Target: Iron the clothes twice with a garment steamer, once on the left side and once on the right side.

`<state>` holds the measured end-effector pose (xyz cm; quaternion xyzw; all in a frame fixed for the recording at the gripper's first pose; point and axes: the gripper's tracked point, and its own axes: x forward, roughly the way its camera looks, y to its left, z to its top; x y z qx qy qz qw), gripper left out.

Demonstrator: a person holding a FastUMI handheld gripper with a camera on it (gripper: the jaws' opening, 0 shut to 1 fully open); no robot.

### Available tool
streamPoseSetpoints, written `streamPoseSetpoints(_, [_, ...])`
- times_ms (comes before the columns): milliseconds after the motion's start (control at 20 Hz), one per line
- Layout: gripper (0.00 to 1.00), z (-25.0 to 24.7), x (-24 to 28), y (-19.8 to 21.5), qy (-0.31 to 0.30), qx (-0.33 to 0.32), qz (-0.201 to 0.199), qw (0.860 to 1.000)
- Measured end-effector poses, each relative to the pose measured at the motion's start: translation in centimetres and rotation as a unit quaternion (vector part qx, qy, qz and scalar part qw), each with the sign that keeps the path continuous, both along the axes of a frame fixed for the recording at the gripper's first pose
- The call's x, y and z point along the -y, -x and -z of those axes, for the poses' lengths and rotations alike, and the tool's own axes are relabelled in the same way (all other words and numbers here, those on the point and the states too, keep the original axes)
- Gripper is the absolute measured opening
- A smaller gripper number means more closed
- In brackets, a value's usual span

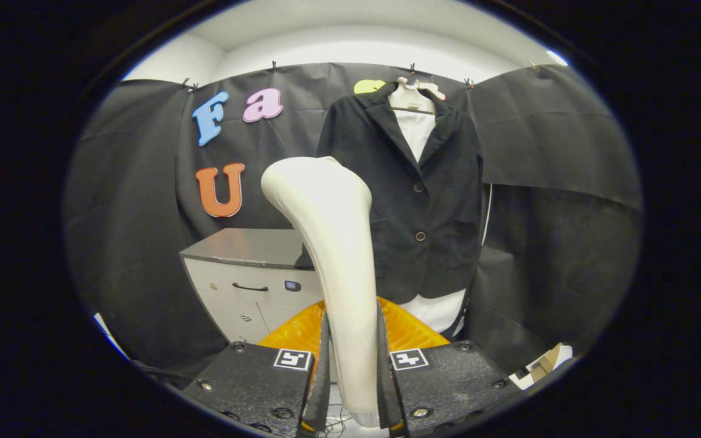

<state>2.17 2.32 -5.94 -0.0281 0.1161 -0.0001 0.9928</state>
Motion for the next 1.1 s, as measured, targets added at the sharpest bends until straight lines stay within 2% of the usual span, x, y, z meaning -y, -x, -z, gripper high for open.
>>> streamPoseSetpoints(1100, [0.34,0.8,0.3,1.8,-0.002,-0.009,-0.015,1.0])
